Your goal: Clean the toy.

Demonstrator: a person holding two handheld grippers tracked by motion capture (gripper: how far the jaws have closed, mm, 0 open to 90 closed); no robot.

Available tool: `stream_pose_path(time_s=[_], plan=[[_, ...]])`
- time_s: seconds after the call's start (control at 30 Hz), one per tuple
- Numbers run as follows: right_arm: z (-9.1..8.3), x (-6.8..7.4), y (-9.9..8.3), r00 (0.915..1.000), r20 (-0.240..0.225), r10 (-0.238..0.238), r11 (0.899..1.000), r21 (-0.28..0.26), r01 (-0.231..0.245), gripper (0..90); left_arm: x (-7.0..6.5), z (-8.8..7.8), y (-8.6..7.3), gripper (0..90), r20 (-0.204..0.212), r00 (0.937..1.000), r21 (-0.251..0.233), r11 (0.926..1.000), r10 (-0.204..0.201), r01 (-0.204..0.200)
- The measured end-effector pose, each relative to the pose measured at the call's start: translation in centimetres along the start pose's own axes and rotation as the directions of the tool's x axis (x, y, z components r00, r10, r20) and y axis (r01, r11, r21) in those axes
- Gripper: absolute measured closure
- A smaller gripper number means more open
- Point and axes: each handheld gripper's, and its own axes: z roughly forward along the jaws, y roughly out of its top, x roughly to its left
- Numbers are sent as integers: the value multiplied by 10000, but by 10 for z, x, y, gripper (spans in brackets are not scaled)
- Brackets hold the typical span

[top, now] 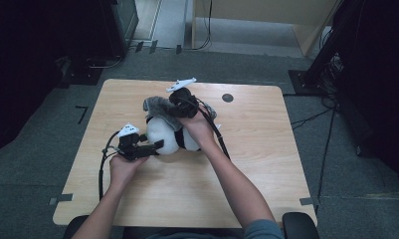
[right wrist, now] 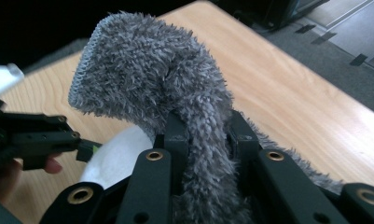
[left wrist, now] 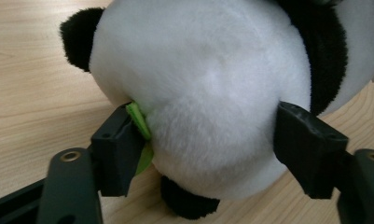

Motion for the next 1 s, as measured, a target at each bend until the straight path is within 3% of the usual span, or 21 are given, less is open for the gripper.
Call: stream_pose_path(time_s=[0.1,0.27,0.33,0.37,0.53,0.73,0.9,0.97,1.0], plan=[[12,4,-4,9996,-168,-228,9987,449,235,727,0,0,0,291,-6,10000,40,10000,-10,10],[23,3,-12,9983,31,-583,9962,644,580,684,1,2,-1,289,33,9999,-59,9998,-167,168],[26,0,-14,9986,-140,-513,9958,747,522,673,0,2,0,323,-18,9997,35,9997,-255,255],[27,-3,-15,9990,-297,-326,9959,832,350,678,-1,2,0,389,-49,9996,52,9996,-286,286],[26,-5,-14,9996,-240,-167,9952,956,190,713,-3,3,1,513,-210,9985,79,9987,-500,502],[20,-11,-12,9988,275,-408,9912,1268,370,737,-3,2,2,547,-124,9978,88,9979,-648,649],[4,-32,-17,9990,437,-67,9920,1262,11,741,-3,2,2,552,-124,9981,85,9982,-596,597],[-9,-45,-20,9973,729,112,9938,1096,-192,741,-2,1,2,552,-103,9983,105,9983,-580,581],[-9,-45,-20,9973,729,112,9938,1096,-192,741,-2,1,2,552,-103,9983,105,9983,-580,581]])
